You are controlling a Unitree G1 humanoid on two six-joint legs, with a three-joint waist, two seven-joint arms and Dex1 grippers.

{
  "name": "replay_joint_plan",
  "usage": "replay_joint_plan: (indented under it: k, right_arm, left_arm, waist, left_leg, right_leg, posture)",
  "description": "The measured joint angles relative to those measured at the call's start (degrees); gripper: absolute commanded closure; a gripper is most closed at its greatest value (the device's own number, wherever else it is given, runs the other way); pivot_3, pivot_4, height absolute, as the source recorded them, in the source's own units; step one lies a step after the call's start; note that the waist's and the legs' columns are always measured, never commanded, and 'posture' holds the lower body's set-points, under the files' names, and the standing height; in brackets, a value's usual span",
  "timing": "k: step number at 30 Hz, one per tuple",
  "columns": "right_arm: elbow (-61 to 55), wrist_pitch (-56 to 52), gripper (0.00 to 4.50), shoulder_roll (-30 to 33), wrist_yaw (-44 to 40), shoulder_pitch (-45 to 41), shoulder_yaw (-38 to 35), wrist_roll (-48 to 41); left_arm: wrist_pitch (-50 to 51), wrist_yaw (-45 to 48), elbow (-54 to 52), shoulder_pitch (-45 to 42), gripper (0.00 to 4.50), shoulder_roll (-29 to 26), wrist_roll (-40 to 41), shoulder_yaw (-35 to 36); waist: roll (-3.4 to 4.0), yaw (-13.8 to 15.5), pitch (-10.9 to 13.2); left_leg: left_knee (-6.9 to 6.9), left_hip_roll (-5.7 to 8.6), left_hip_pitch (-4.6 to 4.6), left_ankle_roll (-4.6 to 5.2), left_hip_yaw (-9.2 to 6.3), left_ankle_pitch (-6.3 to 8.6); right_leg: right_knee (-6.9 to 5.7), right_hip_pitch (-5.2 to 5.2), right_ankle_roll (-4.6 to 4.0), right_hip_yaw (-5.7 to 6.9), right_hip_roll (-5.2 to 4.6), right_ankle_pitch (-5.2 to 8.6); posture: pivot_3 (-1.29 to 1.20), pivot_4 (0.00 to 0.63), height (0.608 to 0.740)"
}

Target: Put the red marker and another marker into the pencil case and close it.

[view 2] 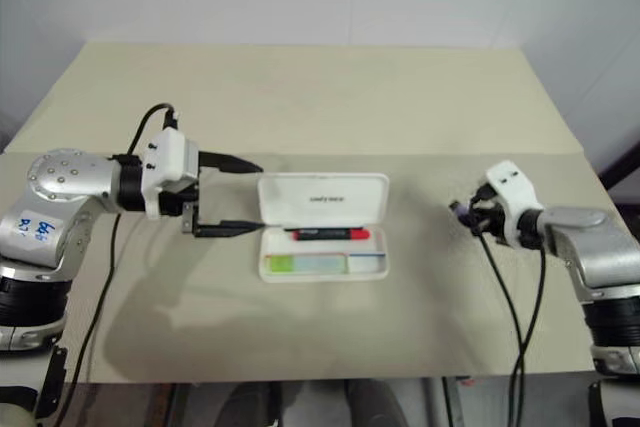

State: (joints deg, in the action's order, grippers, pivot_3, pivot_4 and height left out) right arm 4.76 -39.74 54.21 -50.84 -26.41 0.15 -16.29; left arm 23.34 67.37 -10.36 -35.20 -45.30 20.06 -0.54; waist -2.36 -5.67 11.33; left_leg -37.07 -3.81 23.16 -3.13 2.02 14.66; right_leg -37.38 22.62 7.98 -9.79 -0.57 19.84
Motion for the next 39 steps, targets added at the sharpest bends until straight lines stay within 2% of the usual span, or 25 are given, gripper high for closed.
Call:
replay_joint_plan:
  k: [6,13,19,29,39]
  right_arm:
    - [1.34,15.55,4.17,2.7,-15.56,-3.8,4.52,2.03]
    - [2.27,21.34,4.17,0.67,-25.37,-9.53,9.72,4.27]
    - [1.85,24.66,4.17,-1.46,-28.7,-9.56,13.13,5.75]
    - [-2.12,26.36,4.17,-2.71,-30.97,-7.56,14.28,6.15]
    - [-5.71,25.53,4.17,-5.23,-30.89,-6.24,15.78,6.19]
  left_arm:
    - [-0.89,1.23,0.78,0.68,0.0,-0.63,0.0,0.0]
    - [-1.44,1.31,0.21,4.21,0.0,-1.05,-0.02,-0.05]
    - [-1.39,1.07,-1.76,6.98,0.0,-1.29,0.59,0.23]
    - [-1.31,0.26,-6.68,13.18,0.0,-1.98,2.36,0.76]
    - [-1.54,-1.07,-7.05,13.7,0.0,-1.97,2.35,0.53]
  waist:
    - [0.05,-0.05,0.04]
    - [0.04,0.01,0.07]
    - [0.05,0.39,0.08]
    - [0.05,0.74,0.09]
    - [0.04,0.75,0.09]
  left_leg:
    - [-0.02,-0.02,0.0,0.0,0.01,0.02]
    - [-0.05,-0.03,-0.01,0.0,0.01,0.01]
    - [-0.05,-0.03,0.0,0.0,0.01,0.01]
    - [-0.08,-0.05,-0.03,0.0,0.01,0.01]
    - [-0.1,-0.04,-0.03,0.0,0.0,0.01]
  right_leg:
    - [0.01,0.0,-0.01,0.0,-0.01,0.02]
    - [-0.03,0.0,-0.03,0.01,-0.04,0.03]
    - [-0.04,0.0,-0.06,0.02,-0.05,0.04]
    - [-0.08,0.0,-0.09,0.02,-0.05,0.06]
    - [-0.1,0.0,-0.09,0.03,-0.05,0.06]
  posture:
    - [0.0,0.15,0.74]
    - [0.0,0.15,0.74]
    - [0.0,0.15,0.74]
    - [0.0,0.15,0.74]
    - [0.0,0.15,0.74]
